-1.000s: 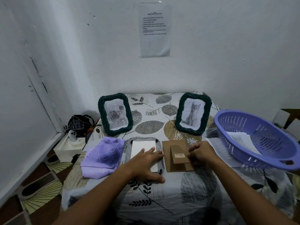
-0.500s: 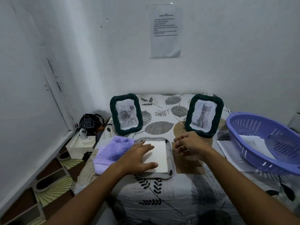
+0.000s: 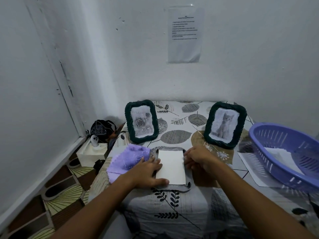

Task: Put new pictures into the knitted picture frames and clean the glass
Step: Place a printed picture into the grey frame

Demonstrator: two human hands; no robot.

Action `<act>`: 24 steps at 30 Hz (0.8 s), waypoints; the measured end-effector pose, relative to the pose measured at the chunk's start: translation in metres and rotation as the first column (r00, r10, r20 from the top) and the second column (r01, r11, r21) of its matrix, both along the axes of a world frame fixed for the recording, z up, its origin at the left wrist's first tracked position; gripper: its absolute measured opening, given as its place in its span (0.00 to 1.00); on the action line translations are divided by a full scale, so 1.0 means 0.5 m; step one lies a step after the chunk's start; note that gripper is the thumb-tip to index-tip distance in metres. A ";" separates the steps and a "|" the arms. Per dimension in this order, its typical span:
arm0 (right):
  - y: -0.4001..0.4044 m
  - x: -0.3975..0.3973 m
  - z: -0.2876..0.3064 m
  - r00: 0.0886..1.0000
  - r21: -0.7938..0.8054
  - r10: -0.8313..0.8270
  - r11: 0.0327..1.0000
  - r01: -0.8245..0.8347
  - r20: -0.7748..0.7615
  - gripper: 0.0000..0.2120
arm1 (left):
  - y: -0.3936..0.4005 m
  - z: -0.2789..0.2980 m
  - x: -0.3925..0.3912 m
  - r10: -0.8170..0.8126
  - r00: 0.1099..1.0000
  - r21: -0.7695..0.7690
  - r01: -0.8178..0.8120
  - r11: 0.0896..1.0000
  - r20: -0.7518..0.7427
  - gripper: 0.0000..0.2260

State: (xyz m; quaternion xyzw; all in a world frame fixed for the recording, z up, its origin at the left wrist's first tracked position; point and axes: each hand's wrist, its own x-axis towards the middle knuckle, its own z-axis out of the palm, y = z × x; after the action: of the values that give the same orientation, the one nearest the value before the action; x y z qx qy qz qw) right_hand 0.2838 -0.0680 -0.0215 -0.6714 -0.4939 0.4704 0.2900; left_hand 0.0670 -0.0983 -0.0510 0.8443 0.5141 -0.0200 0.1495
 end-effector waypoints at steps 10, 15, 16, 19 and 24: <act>0.007 -0.017 -0.011 0.989 0.011 -0.047 0.999 0.049 -0.141 0.10 | 0.008 -0.011 -0.004 -0.001 1.000 -0.009 0.001 1.000 -0.002 0.36; 0.012 -0.021 -0.017 0.999 0.042 -0.045 0.998 0.045 0.008 0.10 | 0.011 -0.018 -0.009 -0.006 0.999 -0.011 0.006 1.000 0.035 0.39; 0.014 -0.020 -0.018 0.999 0.047 -0.048 0.998 0.047 0.019 0.10 | 0.012 -0.019 -0.009 -0.009 0.999 -0.007 0.009 1.000 0.051 0.40; 0.018 -0.015 -0.021 0.997 0.064 -0.052 0.997 0.048 0.058 0.10 | 0.012 -0.026 -0.012 -0.007 0.996 0.009 0.006 1.000 0.085 0.41; 0.022 -0.013 -0.025 0.989 0.048 -0.039 0.998 0.032 0.145 0.14 | 0.015 -0.031 -0.014 0.000 0.995 0.035 -0.003 0.999 0.102 0.38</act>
State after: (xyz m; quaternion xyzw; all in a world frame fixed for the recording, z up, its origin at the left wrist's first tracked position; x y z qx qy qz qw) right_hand 0.2771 -0.0572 -0.0342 -0.7061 -0.5123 0.4033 0.2765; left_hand 0.0602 -0.0910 -0.0666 0.8464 0.5068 0.0322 0.1605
